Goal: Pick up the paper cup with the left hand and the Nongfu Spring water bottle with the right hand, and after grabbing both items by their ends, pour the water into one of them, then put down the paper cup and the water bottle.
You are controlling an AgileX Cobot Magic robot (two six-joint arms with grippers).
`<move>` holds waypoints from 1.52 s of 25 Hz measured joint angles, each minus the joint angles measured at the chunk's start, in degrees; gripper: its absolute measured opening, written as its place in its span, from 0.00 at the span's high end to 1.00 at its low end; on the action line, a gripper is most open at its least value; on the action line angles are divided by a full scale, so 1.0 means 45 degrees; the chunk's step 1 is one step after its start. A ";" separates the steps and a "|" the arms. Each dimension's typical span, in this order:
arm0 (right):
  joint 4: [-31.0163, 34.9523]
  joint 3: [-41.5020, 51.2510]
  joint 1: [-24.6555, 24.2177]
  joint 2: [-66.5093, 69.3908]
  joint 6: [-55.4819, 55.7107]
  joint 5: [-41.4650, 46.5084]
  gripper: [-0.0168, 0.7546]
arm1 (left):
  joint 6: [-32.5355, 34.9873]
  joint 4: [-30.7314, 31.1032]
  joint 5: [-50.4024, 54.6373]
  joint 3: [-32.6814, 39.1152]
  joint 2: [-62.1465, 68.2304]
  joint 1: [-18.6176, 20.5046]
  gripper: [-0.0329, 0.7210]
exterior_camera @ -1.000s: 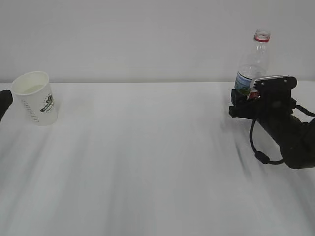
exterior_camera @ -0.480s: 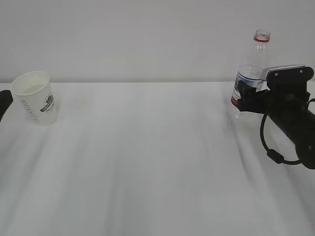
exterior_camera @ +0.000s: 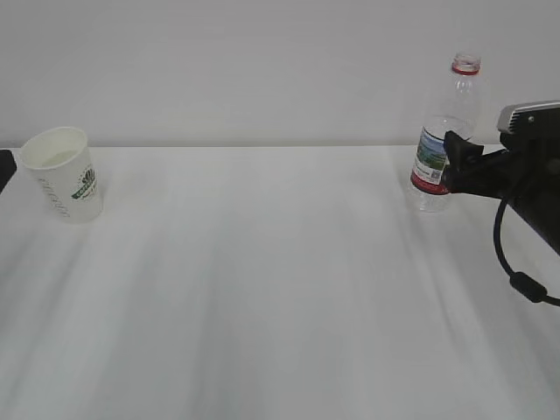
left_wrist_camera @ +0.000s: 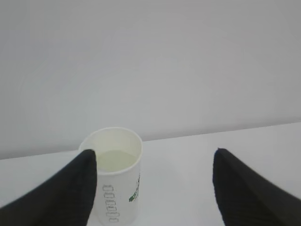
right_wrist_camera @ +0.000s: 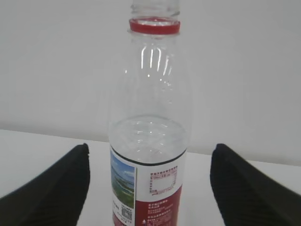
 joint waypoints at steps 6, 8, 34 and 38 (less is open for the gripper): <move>0.0000 0.0799 0.0000 -0.1222 0.0023 0.0071 0.20 | 0.0000 -0.0409 0.0488 0.0000 -0.1397 0.0000 0.22; 0.0000 0.0970 0.0000 -0.1668 0.0023 0.0149 0.20 | 0.0000 -0.0531 0.0886 0.0011 -0.1969 0.0000 0.22; -0.0477 0.1479 0.0000 -0.8557 0.0045 0.5636 0.21 | 0.0000 -0.1130 0.8259 -0.2072 -0.8092 0.0000 0.22; -0.0486 0.1500 0.0000 -0.9711 0.0045 0.6705 0.21 | 0.0000 -0.1130 0.9191 -0.2570 -0.8471 0.0000 0.22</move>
